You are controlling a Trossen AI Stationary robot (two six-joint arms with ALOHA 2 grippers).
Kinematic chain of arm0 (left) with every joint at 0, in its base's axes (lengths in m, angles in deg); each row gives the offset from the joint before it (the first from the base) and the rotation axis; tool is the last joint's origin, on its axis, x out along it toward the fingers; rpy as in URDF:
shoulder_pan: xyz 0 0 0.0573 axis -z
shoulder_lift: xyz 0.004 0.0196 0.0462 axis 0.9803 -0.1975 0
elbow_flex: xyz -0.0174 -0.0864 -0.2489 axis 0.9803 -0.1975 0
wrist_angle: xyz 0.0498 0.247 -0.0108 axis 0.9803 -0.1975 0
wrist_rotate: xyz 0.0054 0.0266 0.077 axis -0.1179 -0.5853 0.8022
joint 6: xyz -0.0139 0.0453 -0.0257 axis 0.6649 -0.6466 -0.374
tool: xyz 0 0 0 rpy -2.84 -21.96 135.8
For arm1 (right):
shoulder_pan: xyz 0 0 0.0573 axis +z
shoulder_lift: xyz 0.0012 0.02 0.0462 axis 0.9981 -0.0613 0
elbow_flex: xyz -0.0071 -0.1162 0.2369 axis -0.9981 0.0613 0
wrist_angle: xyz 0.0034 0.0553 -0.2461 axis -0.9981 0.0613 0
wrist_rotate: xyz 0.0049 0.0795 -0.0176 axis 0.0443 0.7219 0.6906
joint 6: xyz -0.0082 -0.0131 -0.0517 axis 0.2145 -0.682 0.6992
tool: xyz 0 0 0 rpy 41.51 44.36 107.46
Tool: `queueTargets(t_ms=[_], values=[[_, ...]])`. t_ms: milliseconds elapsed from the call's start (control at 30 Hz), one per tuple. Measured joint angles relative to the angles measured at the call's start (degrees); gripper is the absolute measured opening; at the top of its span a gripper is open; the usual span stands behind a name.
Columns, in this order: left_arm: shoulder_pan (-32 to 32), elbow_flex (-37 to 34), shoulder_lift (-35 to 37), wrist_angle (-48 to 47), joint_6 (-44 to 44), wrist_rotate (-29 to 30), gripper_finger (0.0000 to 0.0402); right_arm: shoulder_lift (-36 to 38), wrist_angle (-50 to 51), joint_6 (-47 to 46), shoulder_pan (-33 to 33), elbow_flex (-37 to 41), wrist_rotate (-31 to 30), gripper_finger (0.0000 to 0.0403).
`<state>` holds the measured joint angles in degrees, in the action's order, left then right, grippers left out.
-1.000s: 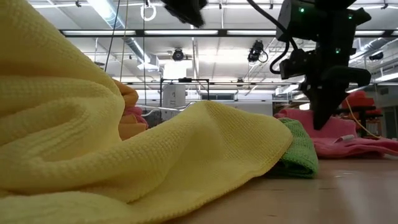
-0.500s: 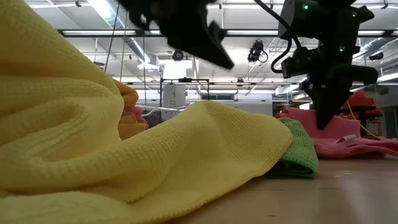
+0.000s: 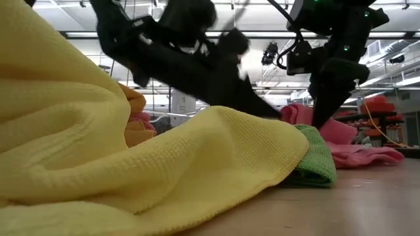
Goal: Fold microfiber towels
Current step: Fold the pink microfiber towel
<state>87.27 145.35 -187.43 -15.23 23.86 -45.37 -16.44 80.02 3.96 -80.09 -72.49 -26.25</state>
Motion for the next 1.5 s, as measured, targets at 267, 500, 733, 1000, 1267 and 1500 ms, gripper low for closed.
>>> queueTargets(t_ms=[267,500,733,1000,1267,1500], values=[[-0.23,7.37,-5.83,-1.98,-1.44,1.03,0.0036,-0.02,0.98,-0.65,-0.66,0.0,-2.67,0.0018],[-0.04,7.37,-1.2,-7.42,-4.47,12.51,0.0087,-0.02,1.7,-0.68,-0.66,0.0,-2.67,0.0018],[1.29,7.28,-1.17,-7.78,-2.22,16.78,0.0216,-0.02,1.4,-0.97,-0.63,0.0,-2.67,0.0018],[-0.88,7.26,-2.81,-6.03,5.94,16.85,0.0347,-0.02,0.22,-1.31,-0.63,0.0,-2.67,0.0018],[-1.95,8.48,-6.5,-1.68,7.39,13.85,0.0352,-0.02,-0.51,-2.26,-0.63,0.0,-2.65,0.0018],[-2.08,11.22,-8.76,-1.94,6.5,14.77,0.0307,-0.02,-0.31,-3.8,-0.63,0.0,-2.62,0.0018]])
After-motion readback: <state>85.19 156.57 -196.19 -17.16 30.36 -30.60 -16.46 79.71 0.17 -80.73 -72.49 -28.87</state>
